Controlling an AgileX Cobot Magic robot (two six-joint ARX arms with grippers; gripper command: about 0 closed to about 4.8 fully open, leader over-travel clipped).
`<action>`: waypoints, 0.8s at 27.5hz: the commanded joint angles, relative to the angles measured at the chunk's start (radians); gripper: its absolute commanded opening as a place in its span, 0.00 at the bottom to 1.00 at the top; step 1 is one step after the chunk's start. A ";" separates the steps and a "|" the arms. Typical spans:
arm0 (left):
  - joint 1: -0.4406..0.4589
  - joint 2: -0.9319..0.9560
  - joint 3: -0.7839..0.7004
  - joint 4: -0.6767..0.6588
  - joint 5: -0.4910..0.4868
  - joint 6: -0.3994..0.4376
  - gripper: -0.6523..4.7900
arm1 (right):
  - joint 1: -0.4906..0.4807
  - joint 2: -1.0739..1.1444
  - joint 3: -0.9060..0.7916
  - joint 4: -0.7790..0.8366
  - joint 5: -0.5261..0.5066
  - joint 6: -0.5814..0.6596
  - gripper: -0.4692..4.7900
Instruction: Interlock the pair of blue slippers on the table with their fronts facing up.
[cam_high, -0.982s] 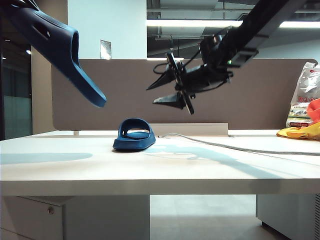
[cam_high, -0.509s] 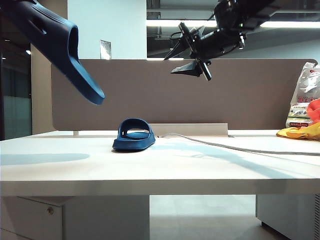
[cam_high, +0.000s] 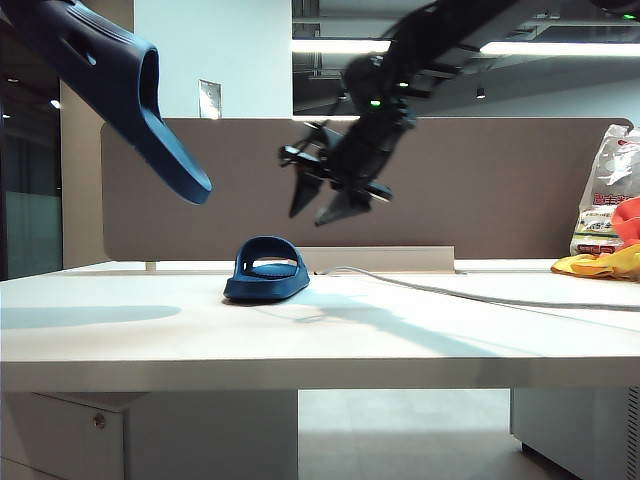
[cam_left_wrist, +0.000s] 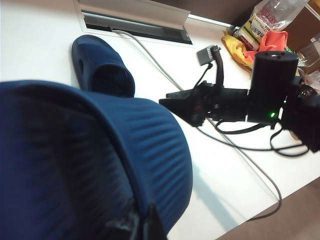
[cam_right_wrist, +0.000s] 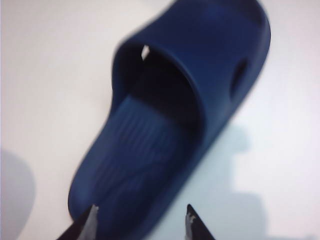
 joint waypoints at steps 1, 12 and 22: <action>0.000 -0.009 0.005 0.024 0.011 0.004 0.11 | 0.035 -0.002 0.004 0.154 0.142 -0.040 0.51; 0.000 -0.010 0.005 0.039 0.007 0.030 0.11 | 0.062 0.090 0.005 0.223 0.327 -0.246 0.51; 0.000 -0.009 0.005 0.050 0.007 0.030 0.11 | 0.096 0.134 0.005 0.304 0.341 -0.266 0.51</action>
